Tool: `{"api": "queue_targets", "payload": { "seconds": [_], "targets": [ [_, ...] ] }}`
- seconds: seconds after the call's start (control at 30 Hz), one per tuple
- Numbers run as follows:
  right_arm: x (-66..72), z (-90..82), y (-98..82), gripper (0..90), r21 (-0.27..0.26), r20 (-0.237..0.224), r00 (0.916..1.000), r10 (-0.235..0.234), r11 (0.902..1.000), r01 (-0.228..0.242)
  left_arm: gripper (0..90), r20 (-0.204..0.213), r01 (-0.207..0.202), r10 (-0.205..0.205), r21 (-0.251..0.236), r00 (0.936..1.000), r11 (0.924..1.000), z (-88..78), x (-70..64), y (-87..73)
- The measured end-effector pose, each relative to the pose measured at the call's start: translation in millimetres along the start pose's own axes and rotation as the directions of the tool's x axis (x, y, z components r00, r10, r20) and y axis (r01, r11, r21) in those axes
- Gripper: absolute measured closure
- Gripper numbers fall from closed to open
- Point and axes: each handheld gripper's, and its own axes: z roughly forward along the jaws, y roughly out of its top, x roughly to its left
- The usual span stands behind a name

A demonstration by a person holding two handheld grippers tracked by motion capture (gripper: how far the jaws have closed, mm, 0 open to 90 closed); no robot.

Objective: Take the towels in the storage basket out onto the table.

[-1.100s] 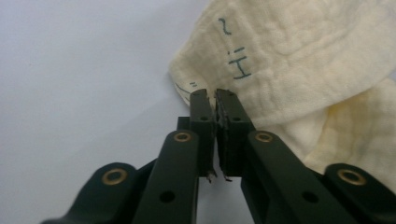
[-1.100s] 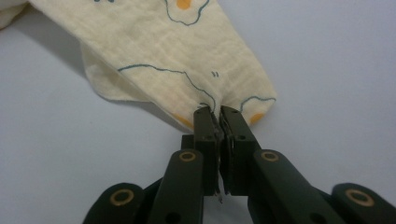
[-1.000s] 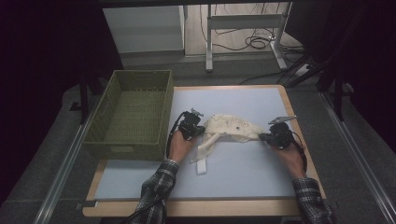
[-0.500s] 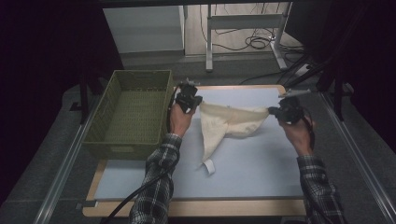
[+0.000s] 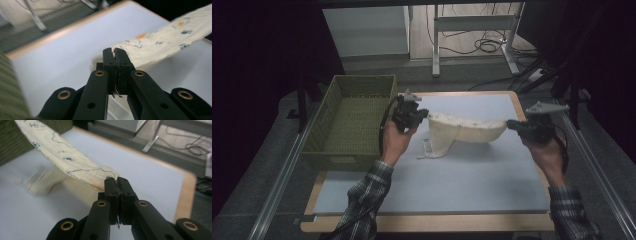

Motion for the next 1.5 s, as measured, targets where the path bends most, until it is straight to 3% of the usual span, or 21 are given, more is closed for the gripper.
{"api": "queue_targets", "payload": {
  "seconds": [0.1, 0.13, 0.17, 0.23, 0.27, 0.3, 0.33, 0.37, 0.4, 0.5, 0.57, 0.63, 0.7, 0.73, 0.77, 0.9, 1.03, 1.23, 1.4, 1.43, 1.5],
  "targets": [
    [11.4, -3.4, -32.9, 87.1, 0.022, -0.039, 0.9992, 0.011, 0.9997, -0.010, 88.2, 0.068, -0.014, 0.011, 0.039, 0.9977, 0.9991, 0.3, -20.7, -39.6],
    [14.4, -4.5, -43.7, 87.0, 0.026, -0.050, 0.9986, 0.016, 0.9995, -0.015, 88.2, 0.068, -0.014, 0.011, 0.039, 0.9977, 0.9991, 0.3, -20.7, -39.6],
    [14.4, -4.5, -43.7, 87.0, 0.026, -0.050, 0.9986, 0.016, 0.9995, -0.015, 88.2, 0.079, -0.018, 0.014, 0.044, 0.9968, 0.9989, 0.0, -26.1, -49.5],
    [23.7, -7.2, -73.2, 86.8, 0.047, -0.085, 0.9958, 0.034, 0.9984, -0.030, 88.1, 0.108, -0.024, 0.018, 0.058, 0.9940, 0.9980, -0.1, -38.2, -74.5],
    [23.7, -7.2, -73.2, 86.8, 0.047, -0.085, 0.9958, 0.034, 0.9984, -0.030, 88.1, 0.108, -0.024, 0.018, 0.058, 0.9940, 0.9980, -0.1, -38.2, -74.5],
    [30.0, -9.1, -90.1, 86.7, 0.059, -0.105, 0.9933, 0.048, 0.9974, -0.042, 88.1, 0.129, -0.030, 0.021, 0.069, 0.9914, 0.9972, -1.3, -45.4, -93.2],
    [33.5, -9.8, -97.7, 86.7, 0.062, -0.114, 0.9923, 0.049, 0.9972, -0.042, 88.1, 0.129, -0.030, 0.021, 0.069, 0.9914, 0.9972, -1.3, -45.4, -93.2],
    [37.1, -10.5, -104.6, 86.6, 0.068, -0.122, 0.9912, 0.050, 0.9968, -0.042, 88.1, 0.147, -0.022, 0.011, 0.075, 0.9891, 0.9969, -3.8, -51.7, -109.9],
    [37.1, -10.5, -104.6, 86.6, 0.068, -0.122, 0.9912, 0.050, 0.9968, -0.042, 88.1, 0.147, -0.022, 0.011, 0.075, 0.9891, 0.9969, -3.8, -51.7, -109.9],
    [52.5, -12.2, -130.6, 86.5, 0.088, -0.156, 0.9861, 0.058, 0.9952, -0.045, 87.8, 0.180, -0.012, -0.008, 0.110, 0.9837, 0.9938, -9.9, -62.2, -143.6],
    [56.5, -11.9, -137.3, 86.3, 0.102, -0.160, 0.9852, 0.060, 0.9938, -0.043, 87.8, 0.187, -0.003, -0.020, 0.120, 0.9821, 0.9928, -11.2, -64.0, -152.5],
    [66.0, -11.3, -152.5, 82.7, 0.145, -0.175, 0.9830, 0.057, 0.9890, -0.032, 81.9, 0.228, 0.007, -0.041, 0.150, 0.9728, 0.9886, -11.8, -66.3, -170.1],
    [66.9, -14.9, -152.1, 75.6, 0.142, -0.166, 0.9851, 0.045, 0.9896, -0.021, 65.7, 0.222, 0.005, -0.037, 0.144, 0.9743, 0.9896, -12.5, -66.1, -170.4],
    [65.5, -17.8, -147.6, 73.4, 0.131, -0.160, 0.9858, 0.051, 0.9910, -0.031, 60.2, 0.200, -0.006, -0.023, 0.140, 0.9795, 0.9901, -13.2, -65.1, -166.8],
    [64.3, -18.9, -143.9, 72.2, 0.120, -0.157, 0.9863, 0.051, 0.9922, -0.032, 57.9, 0.177, -0.011, -0.009, 0.114, 0.9841, 0.9934, -14.1, -62.9, -157.6],
    [59.6, -14.4, -126.9, 70.7, 0.101, -0.133, 0.9908, 0.025, 0.9948, -0.012, 54.6, 0.150, -0.022, 0.009, 0.084, 0.9887, 0.9963, -8.0, -58.0, -138.1],
    [47.1, 17.6, -101.4, 70.8, 0.099, -0.095, 0.9954, 0.005, 0.9950, 0.005, 55.1, 0.111, 0.007, -0.015, 0.078, 0.9937, 0.9970, 19.7, -47.3, -112.2],
    [28.6, 62.4, -89.7, 68.9, 0.126, -0.053, 0.9980, 0.034, 0.9917, -0.028, 50.2, 0.037, 0.031, -0.035, 0.106, 0.9987, 0.9939, 50.5, -35.6, -107.1],
    [22.9, 82.9, -96.0, 67.0, 0.164, -0.039, 0.9981, 0.049, 0.9855, -0.042, 52.9, 0.033, 0.034, -0.039, 0.156, 0.9987, 0.9872, 65.7, -31.5, -117.9],
    [22.1, 82.8, -98.6, 78.8, 0.143, -0.059, 0.9946, 0.085, 0.9869, -0.076, 62.3, 0.053, 0.021, -0.028, 0.142, 0.9982, 0.9897, 67.0, -32.8, -121.8],
    [24.7, 80.6, -99.7, 85.7, 0.144, -0.073, 0.9936, 0.086, 0.9868, -0.075, 74.3, 0.069, 0.023, -0.034, 0.145, 0.9970, 0.9891, 65.7, -35.3, -122.7]
  ]
}}
